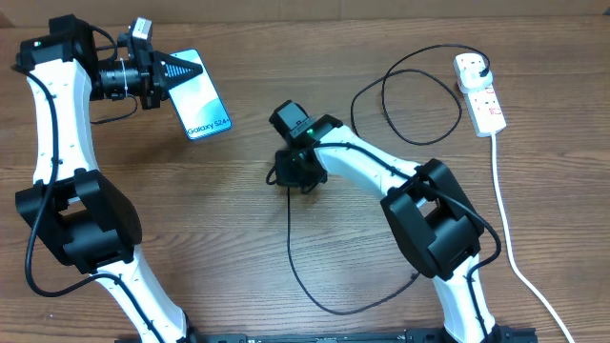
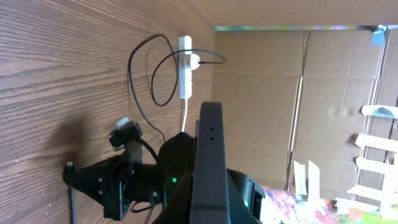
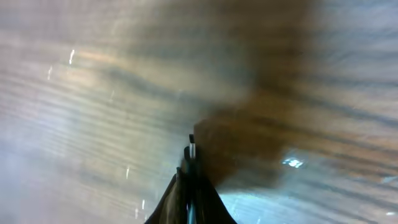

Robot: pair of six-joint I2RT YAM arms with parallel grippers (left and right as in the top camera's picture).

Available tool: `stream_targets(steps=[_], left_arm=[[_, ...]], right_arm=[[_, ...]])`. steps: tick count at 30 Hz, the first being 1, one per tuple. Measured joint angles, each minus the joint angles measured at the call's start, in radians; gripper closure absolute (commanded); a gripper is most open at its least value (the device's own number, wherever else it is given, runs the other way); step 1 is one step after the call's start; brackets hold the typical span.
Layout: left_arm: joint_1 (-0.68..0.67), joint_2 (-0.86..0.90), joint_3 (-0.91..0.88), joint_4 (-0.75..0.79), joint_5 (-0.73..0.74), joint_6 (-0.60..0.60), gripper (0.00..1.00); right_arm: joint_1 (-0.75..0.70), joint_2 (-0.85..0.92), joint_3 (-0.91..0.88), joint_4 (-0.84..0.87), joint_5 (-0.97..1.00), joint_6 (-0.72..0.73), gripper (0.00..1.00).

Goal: Plug charger to phone and switch on socket

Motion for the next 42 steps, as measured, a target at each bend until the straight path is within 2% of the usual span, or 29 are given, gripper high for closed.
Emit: stream_targets(steps=[4,12,19,28,42], left_arm=[[0.0,0.0,0.0,0.0,0.0,0.0,0.96],[0.0,0.0,0.0,0.0,-0.001,0.0,0.96],[0.0,0.0,0.0,0.0,0.0,0.004,0.96],[-0.022,0.0,0.0,-0.004,0.005,0.045,0.96],[-0.135,0.0,0.0,0.016,0.05,0.048,0.96]], right_arm=[[-0.029,-0.045,-0.012,-0.021,-0.203,-0.162,0.96],[-0.113,-0.244,-0.012,-0.113,-0.665,-0.455,0.96],[-0.118,-0.246,-0.012,-0.161,-0.916,-0.597,0.96],[-0.111,-0.246,-0.012,-0.104,-1.086,-0.623,0.96],[-0.11,-0.246,-0.012,0.013,-1.12,-0.52,0.96]])
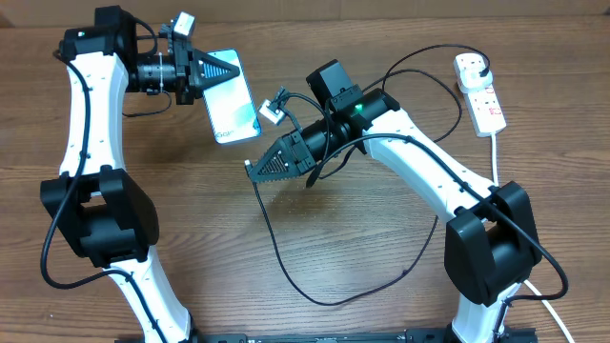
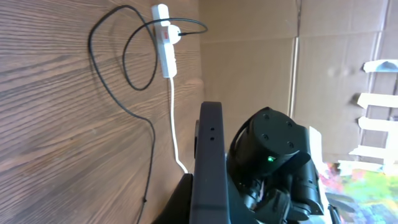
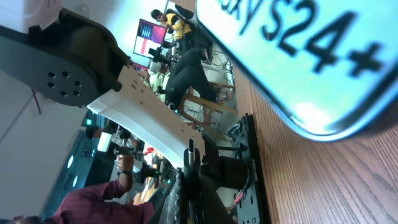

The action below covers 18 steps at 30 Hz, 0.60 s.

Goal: Plug charger to phone and switch on socket

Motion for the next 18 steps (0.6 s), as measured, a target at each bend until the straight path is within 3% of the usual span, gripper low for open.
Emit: stream_targets(steps=[8,18], left_arm=[[0.0,0.0,0.0,0.0,0.023,0.0,0.96],[-0.009,0.0,0.0,0.0,0.026,0.0,0.96]], right_arm=[[-0.005,0.0,0.0,0.018,0.0,0.032,0.96],[-0.026,0.0,0.0,0.213,-0.005,0.184,0.96]])
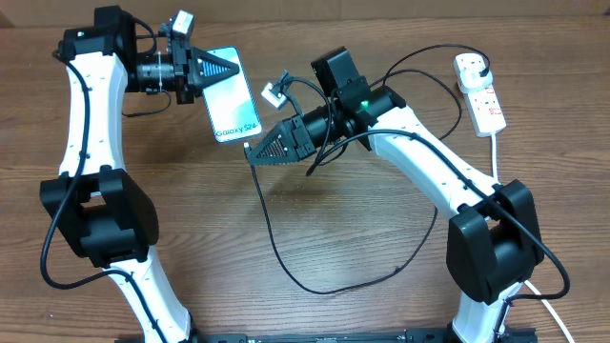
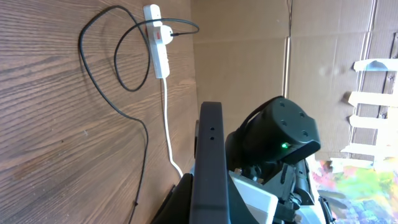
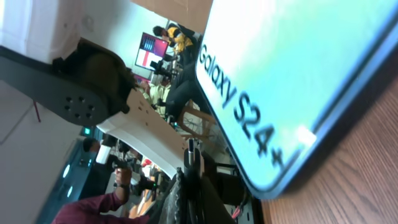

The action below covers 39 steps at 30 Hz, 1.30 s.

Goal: Plug charger to phone and switch on socket

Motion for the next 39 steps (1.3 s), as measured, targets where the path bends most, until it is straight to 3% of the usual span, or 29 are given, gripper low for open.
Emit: stream_targets(steps=[10,39], left_arm=[[-0.011,0.0,0.0,0.026,0.047,0.0,0.96],[-0.011,0.0,0.0,0.029,0.067,0.004,0.96]], right_arm=[[0.0,0.013,0.0,0.012,0.011,0.073,0.96],[0.0,0.02,0.0,0.068,-0.001,0.104,0.96]])
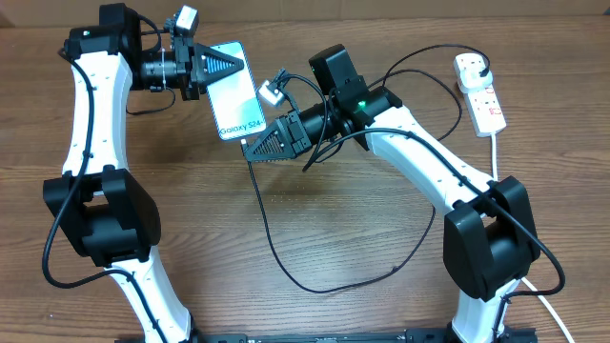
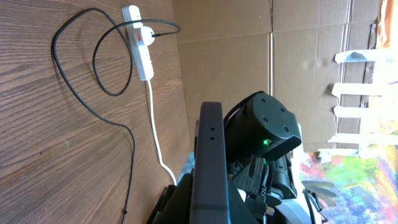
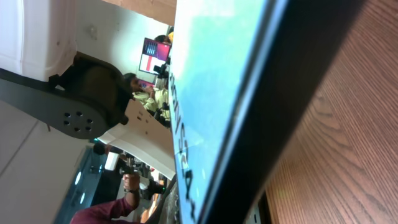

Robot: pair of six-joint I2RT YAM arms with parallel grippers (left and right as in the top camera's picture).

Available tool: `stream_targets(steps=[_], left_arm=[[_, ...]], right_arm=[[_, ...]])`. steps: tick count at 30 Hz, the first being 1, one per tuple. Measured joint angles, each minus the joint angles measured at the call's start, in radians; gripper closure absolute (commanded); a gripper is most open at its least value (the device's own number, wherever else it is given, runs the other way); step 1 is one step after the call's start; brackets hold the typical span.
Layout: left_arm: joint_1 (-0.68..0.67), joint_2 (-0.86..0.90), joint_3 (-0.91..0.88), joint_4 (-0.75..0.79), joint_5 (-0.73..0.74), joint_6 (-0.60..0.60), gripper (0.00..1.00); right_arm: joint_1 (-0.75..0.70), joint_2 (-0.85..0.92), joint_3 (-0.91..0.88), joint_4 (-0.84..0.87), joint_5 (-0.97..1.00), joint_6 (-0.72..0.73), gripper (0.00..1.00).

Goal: Plug charger to phone and switch on socket

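My left gripper [image 1: 212, 69] is shut on the phone [image 1: 236, 91], a light-blue-screened Galaxy handset held off the table at the rear left. In the left wrist view the phone [image 2: 210, 143] shows edge-on between the fingers. My right gripper [image 1: 250, 150] is shut on the black charger cable's plug end and points at the phone's lower edge, very close. The phone [image 3: 205, 81] fills the right wrist view, hiding the plug tip, so whether it touches cannot be told. The black cable [image 1: 272, 243] hangs down and loops across the table.
The white power strip [image 1: 481, 95] lies at the rear right with a white charger adapter [image 1: 471, 65] plugged into it; the power strip [image 2: 139, 46] also shows in the left wrist view. Its white lead [image 1: 505, 238] runs along the right edge. Cardboard walls stand behind the table.
My right gripper has moved a little left toward the phone's lower edge with the plug. The phone now fills the right wrist view. My left gripper has tilted the phone slightly.
First my right gripper was down on the table at the cable's free end while the left held the phone at the far left. Later the right gripper was raised with the plug, aimed at the phone, which was further right. Since then the gap has shrunk to almost nothing.
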Motion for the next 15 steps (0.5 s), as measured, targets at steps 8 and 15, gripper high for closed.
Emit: stream_targets(steps=[8,15], left_arm=[[0.0,0.0,0.0,0.0,-0.019,0.002,0.96],[0.0,0.0,0.0,0.0,-0.022,0.003,0.96]], right_arm=[[-0.004,0.0,0.0,0.008,-0.014,0.0,0.96],[-0.024,0.002,0.0,0.008,-0.025,0.0,0.96]])
